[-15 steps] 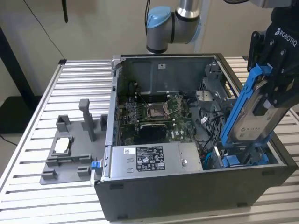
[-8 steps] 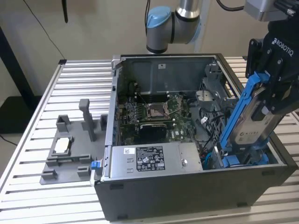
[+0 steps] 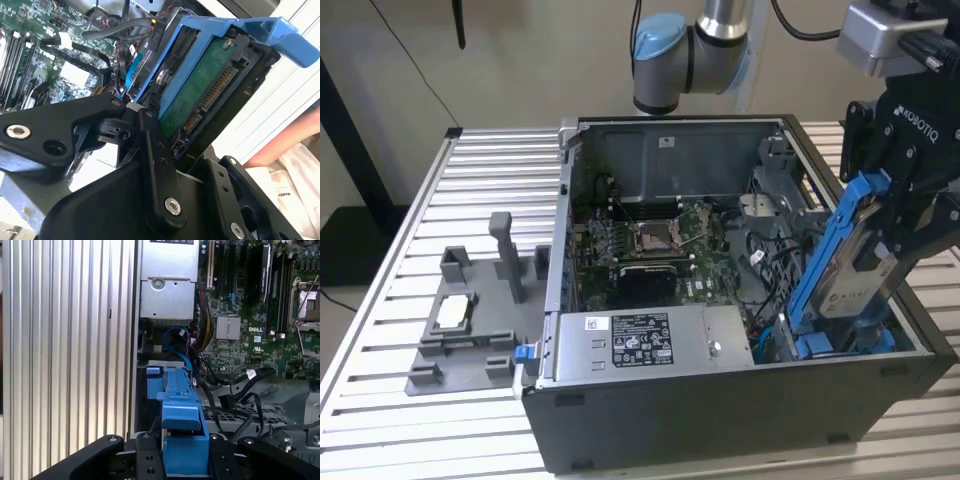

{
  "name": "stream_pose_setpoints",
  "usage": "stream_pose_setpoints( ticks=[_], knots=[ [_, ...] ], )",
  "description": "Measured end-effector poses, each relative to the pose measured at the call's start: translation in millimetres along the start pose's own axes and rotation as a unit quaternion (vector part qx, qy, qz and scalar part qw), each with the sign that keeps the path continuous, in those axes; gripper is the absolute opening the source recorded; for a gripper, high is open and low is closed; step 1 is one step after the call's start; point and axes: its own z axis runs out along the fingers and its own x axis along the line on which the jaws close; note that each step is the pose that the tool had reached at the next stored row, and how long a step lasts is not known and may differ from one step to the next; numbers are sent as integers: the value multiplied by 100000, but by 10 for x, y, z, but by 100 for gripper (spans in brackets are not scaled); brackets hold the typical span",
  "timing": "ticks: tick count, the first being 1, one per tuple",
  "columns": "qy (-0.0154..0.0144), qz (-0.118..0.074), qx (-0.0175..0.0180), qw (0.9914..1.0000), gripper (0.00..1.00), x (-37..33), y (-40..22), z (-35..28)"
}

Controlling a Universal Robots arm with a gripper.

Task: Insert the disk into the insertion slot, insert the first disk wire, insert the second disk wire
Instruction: 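Insert the disk into the insertion slot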

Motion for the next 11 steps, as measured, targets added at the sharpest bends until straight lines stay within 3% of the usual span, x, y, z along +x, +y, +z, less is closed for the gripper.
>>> stream_pose_setpoints(
  ticks=[5,11],
  knots=[
    [-397,146,12,99999,33,-3,-4,60],
    [-578,345,16,99998,33,-3,-22,139]
  ],
)
